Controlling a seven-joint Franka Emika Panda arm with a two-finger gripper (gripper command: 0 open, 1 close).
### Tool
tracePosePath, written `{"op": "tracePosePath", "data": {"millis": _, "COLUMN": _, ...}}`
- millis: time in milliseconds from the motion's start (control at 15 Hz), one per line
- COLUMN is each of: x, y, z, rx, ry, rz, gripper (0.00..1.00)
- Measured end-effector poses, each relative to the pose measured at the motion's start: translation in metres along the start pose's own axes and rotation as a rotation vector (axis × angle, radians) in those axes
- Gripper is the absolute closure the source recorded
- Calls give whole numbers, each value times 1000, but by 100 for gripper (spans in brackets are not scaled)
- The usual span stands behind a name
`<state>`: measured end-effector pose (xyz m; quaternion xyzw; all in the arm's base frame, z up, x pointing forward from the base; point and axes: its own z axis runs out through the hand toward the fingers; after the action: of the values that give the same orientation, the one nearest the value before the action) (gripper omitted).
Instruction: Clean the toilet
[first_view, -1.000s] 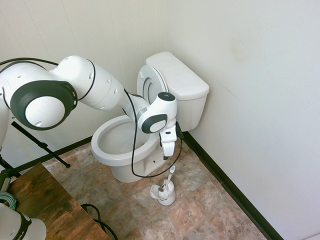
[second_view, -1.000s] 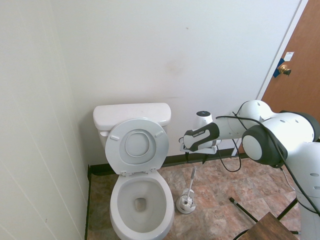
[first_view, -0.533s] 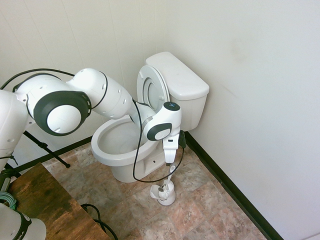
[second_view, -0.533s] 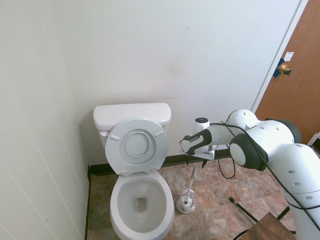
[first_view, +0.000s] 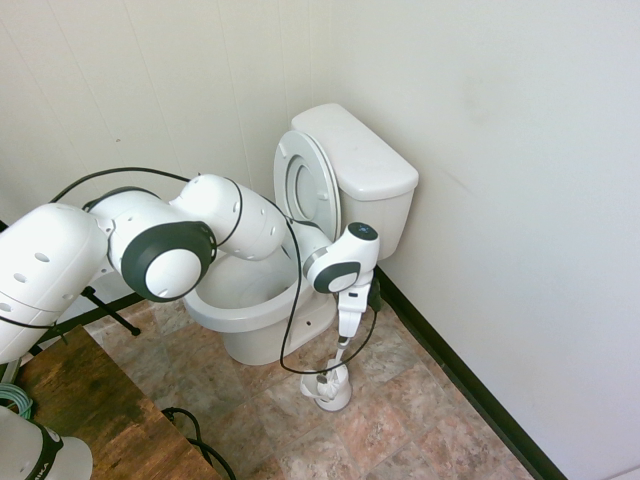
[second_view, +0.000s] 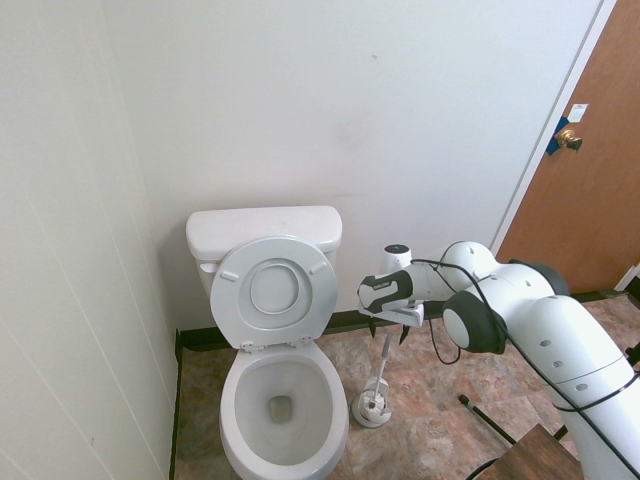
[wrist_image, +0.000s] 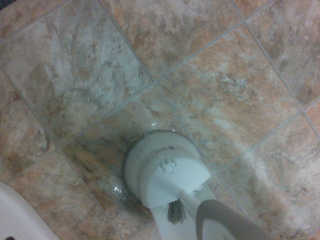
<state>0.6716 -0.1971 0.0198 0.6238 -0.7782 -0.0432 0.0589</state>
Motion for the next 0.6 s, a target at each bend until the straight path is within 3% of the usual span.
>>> {"op": "tracePosePath", "data": {"millis": 333, "x": 5, "y": -8, "z": 34, "rx": -26, "ry": -5, "rz": 1, "gripper": 0}}
{"op": "tracePosePath", "data": {"millis": 400, "x": 3, "y": -10, "z": 37, "rx": -28, "ry": -7, "rz": -2, "gripper": 100}}
{"op": "tracePosePath", "data": {"millis": 600, "x": -1, "y": -14, "z": 43, "rx": -27, "ry": -12, "rz": -9, "gripper": 100}}
